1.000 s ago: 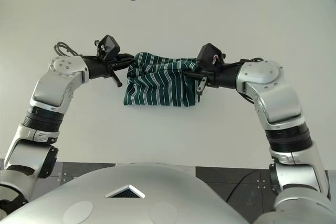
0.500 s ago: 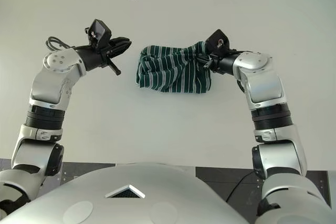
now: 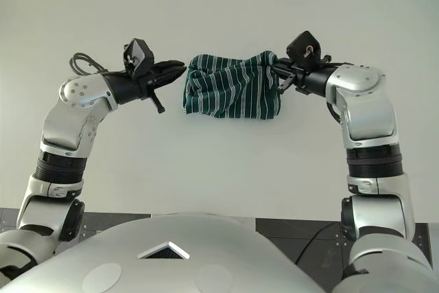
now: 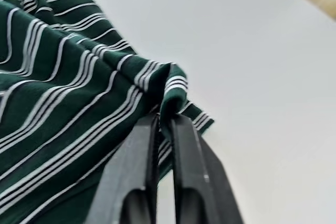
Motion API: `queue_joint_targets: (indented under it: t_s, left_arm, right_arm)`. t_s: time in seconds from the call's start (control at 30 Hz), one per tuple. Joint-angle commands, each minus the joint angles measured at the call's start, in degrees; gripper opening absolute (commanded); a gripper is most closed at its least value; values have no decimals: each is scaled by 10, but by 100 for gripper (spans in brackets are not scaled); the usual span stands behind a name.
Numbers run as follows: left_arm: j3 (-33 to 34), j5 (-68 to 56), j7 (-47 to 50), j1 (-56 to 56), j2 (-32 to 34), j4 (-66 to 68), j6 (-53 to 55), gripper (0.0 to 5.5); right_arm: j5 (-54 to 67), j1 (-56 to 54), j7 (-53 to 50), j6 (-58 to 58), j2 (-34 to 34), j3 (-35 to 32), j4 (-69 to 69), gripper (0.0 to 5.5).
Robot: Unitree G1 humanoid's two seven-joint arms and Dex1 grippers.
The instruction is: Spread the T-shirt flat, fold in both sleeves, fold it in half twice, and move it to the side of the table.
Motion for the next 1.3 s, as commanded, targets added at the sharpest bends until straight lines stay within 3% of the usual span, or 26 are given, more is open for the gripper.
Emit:
queue_joint_targets:
  t_s: [0.03, 0.23, 0.4, 0.67, 1.03, 1.17, 1.3]
  left_arm:
    - [-15, 14, 0, 5, 8, 2, 13, 36]
    - [-44, 29, 0, -11, -7, 48, 26, 36]
    - [-44, 35, 10, -40, -40, 101, -2, 36]
    - [-34, 50, 36, -93, -89, 203, -18, 36]
    - [-24, 101, 110, -146, -129, 362, -69, 36]
    - [42, 32, 98, -143, -144, 297, -64, 36]
    - [168, -85, 124, -148, -149, 168, -58, 36]
  right_arm:
    - [-23, -17, -45, -34, 1, -31, 14, 15]
    - [-47, -19, -87, -123, 24, -35, -30, 15]
    - [-59, 5, -68, -153, 34, 1, -77, 15]
    - [-143, 72, -19, -207, 29, 140, -109, 15]
    - [-231, 35, -61, -236, 78, 176, -48, 15]
    - [-293, 29, -55, -199, 79, 215, 21, 15]
    - [-311, 47, -7, -144, 45, 223, 39, 15]
